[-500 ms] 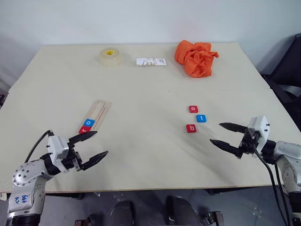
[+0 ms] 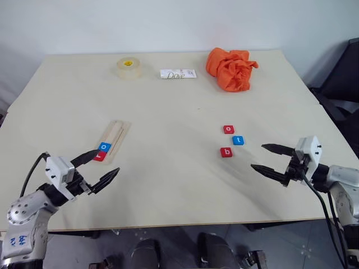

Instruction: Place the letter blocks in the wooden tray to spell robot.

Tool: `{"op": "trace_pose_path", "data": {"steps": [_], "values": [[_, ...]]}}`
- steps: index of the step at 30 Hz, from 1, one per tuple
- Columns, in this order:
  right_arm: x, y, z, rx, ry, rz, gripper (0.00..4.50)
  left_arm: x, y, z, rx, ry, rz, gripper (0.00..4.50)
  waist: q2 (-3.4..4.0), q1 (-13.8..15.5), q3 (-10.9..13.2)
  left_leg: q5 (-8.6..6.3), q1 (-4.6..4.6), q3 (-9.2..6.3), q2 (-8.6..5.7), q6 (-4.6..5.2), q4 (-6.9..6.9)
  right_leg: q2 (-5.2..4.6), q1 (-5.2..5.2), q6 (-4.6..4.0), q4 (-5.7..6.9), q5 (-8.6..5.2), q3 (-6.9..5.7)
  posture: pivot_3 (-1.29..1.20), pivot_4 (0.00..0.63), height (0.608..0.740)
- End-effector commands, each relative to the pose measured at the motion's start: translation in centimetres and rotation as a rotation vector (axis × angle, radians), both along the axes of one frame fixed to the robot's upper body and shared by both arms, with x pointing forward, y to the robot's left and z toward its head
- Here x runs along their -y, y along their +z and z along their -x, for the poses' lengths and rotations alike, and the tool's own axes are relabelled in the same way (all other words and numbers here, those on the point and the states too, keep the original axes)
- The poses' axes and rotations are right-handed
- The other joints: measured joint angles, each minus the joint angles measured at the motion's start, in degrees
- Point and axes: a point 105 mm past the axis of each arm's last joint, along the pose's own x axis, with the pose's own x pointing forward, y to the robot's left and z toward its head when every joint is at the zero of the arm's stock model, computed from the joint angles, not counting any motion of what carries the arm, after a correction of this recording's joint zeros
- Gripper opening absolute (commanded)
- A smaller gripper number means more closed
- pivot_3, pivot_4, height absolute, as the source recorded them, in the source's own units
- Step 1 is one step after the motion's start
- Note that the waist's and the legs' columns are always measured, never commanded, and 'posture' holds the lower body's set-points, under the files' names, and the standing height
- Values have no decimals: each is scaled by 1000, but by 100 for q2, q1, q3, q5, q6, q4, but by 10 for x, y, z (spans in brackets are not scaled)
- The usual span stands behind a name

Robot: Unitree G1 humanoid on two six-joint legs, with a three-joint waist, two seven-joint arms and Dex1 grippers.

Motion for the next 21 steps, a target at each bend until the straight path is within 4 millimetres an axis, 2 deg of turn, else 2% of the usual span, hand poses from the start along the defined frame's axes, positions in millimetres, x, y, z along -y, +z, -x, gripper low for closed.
{"op": "trace_pose_path", "data": {"steps": [1, 6, 10, 12, 14, 21], "values": [[-4, 10, -7, 35, 15, -5, 4460, -21, 6, 11, -31, 130, -24, 4500, -5, -46, 3, 0, 2, 0, 2, 0, 0, 0, 1, -2, 0, -1, 0, 0, 150, 740], [-12, 10, -15, 37, 55, -4, 4460, -22, 5, 19, -61, 188, -18, 4500, -13, -60, 6, -2, 5, -1, -2, 2, 0, -4, 6, -3, 0, -1, 0, 0, 150, 740], [-20, 14, -20, 47, 93, -4, 4460, -23, 9, 13, -41, 221, -29, 4500, -13, -73, 6, -3, 7, 3, 0, 2, 0, -2, 3, -3, 2, -2, 4, 0, 150, 740], [-25, 16, -22, 55, 114, -7, 4460, -23, 10, 6, -56, 233, -25, 4500, -13, -73, 6, -4, 8, 4, 0, 1, 0, -1, 3, -3, 4, -2, 5, 0, 150, 740], [-32, 19, -23, 63, 134, -15, 4460, -23, 14, -9, -70, 260, -15, 4500, -13, -59, 6, -4, 10, 6, 0, 1, 0, -1, 4, -3, 5, -2, 6, 0, 150, 740], [-40, 18, -21, 63, 157, -24, 4460, -18, 16, -48, -145, 311, 16, 4500, -16, -64, 6, -5, 13, 15, -2, -2, -1, 0, 2, -3, 10, -1, 15, 0, 150, 740]]}}
